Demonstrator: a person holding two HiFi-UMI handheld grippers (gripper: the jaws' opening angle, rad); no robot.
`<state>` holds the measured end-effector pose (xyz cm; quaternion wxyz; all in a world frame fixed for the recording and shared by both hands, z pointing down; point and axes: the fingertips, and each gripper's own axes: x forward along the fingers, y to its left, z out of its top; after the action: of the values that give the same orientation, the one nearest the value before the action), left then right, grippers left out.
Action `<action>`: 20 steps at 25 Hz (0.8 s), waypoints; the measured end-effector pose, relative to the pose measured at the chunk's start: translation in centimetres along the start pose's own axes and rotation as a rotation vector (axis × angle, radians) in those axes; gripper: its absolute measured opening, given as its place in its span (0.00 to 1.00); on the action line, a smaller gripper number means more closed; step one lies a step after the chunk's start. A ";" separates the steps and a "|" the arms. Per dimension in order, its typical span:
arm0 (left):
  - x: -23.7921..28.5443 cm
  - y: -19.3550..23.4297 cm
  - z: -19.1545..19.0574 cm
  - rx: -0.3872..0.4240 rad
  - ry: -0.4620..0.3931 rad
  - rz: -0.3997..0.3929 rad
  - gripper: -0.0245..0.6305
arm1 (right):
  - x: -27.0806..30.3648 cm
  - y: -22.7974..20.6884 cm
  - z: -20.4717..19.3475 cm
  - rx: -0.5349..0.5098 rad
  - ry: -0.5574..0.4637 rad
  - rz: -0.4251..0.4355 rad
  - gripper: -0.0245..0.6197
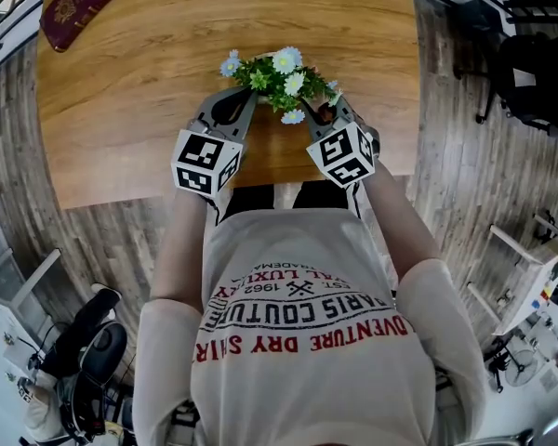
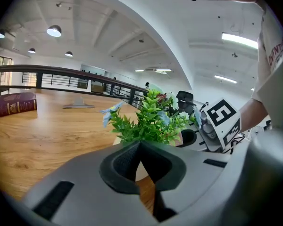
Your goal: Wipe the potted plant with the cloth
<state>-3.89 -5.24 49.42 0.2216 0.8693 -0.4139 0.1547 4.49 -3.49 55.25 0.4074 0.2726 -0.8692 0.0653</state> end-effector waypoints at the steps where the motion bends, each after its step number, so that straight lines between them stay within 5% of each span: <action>1: 0.0 0.0 0.0 0.004 0.002 -0.007 0.06 | 0.1 0.4 0.0 0.004 0.005 0.003 0.09; 10: 0.0 0.0 0.0 -0.002 0.018 -0.061 0.06 | 1.2 2.6 0.0 0.104 0.042 -0.038 0.09; 20: -0.1 -0.2 0.0 -0.021 0.024 -0.131 0.06 | 2.9 6.3 3.4 0.302 -0.001 0.020 0.09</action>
<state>-3.78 -5.06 49.29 0.2454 0.8903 -0.3549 0.1458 -2.61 -0.58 55.83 0.3607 0.3224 -0.8522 0.1992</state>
